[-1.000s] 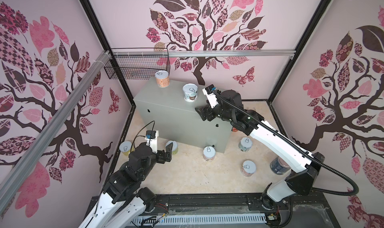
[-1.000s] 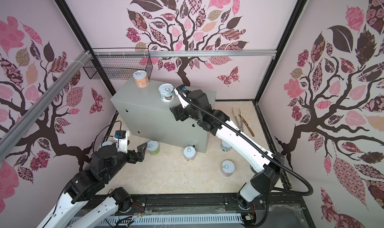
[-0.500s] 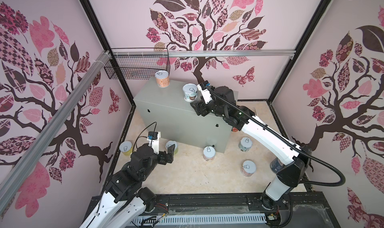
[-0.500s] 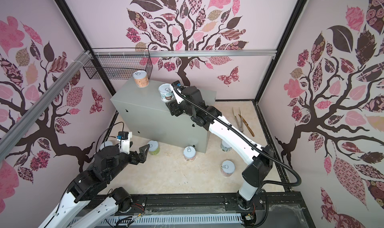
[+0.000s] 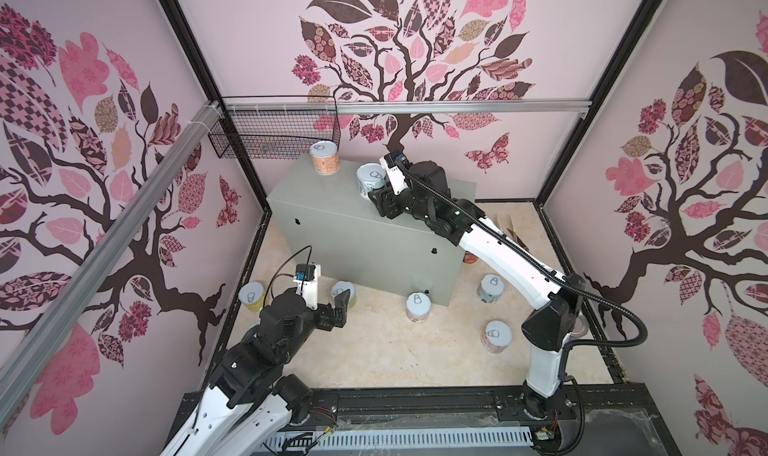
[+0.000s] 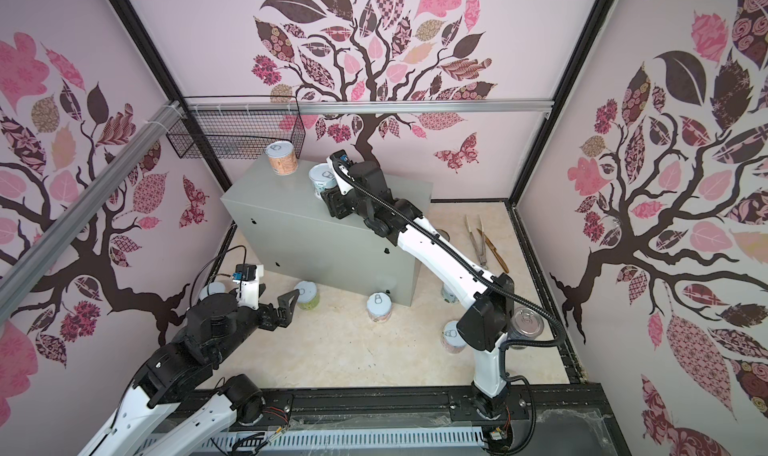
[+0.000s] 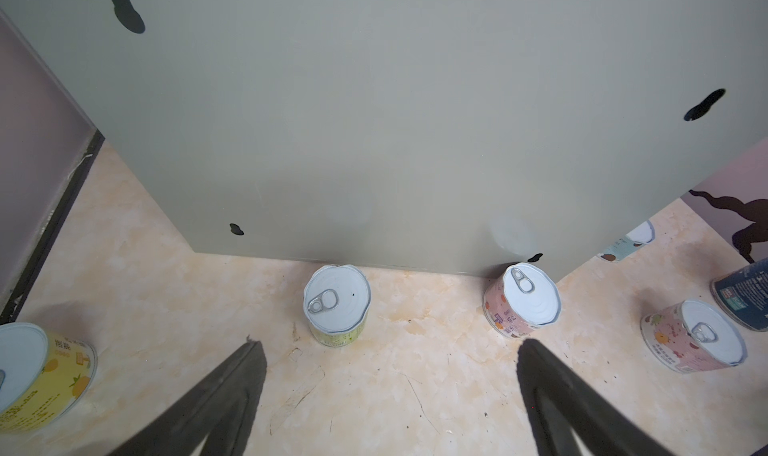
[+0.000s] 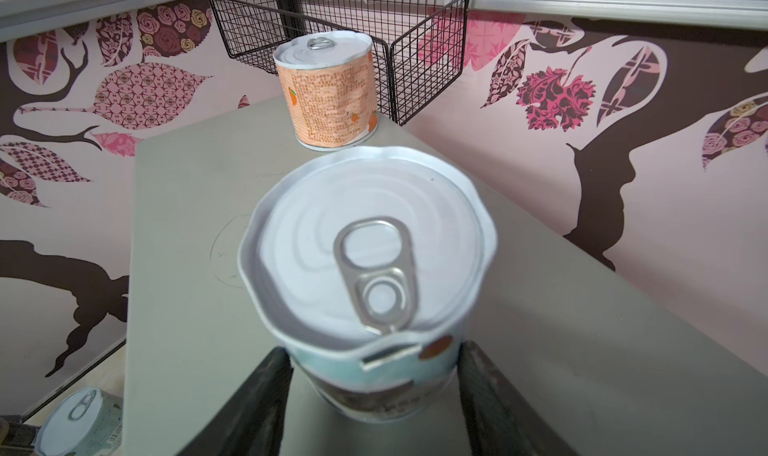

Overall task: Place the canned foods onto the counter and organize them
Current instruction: 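Lower the can beside the orange can on the cabinet top and release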

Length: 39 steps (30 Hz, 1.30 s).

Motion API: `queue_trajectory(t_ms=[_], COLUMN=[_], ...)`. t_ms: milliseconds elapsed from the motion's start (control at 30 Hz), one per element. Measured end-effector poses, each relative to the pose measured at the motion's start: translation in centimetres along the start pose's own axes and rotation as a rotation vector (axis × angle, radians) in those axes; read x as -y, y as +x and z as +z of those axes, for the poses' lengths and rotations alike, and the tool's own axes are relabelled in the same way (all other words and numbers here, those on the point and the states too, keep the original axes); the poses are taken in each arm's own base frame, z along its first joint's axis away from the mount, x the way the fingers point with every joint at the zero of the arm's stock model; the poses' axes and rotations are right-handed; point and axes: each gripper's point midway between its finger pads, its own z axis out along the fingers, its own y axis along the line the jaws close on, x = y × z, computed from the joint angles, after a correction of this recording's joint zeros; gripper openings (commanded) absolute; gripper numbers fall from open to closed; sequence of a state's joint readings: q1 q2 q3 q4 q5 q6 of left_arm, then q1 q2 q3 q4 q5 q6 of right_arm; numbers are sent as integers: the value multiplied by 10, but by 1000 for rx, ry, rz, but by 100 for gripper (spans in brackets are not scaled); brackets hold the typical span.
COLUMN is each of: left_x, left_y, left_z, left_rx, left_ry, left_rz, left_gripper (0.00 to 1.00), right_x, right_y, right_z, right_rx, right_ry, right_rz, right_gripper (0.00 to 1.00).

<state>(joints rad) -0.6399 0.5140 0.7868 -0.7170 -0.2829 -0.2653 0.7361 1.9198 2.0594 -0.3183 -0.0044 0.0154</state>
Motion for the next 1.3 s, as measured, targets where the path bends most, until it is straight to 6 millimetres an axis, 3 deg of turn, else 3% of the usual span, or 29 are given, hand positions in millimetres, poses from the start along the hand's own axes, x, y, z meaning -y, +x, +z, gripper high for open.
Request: queue_trajectory(t_ms=[833,1300], left_x=[1,2], left_y=[-2,-1], left_z=[1,2], left_rx=[10,6], left_ry=[2,8], left_rz=[-3,-2], left_gripper=[98,98], right_x=[14,17], right_y=[-15,-21], right_z=[58,70], right_rx=[60,100], right_ry=[13,2], right_rz=[6,10], right_gripper=[65,65])
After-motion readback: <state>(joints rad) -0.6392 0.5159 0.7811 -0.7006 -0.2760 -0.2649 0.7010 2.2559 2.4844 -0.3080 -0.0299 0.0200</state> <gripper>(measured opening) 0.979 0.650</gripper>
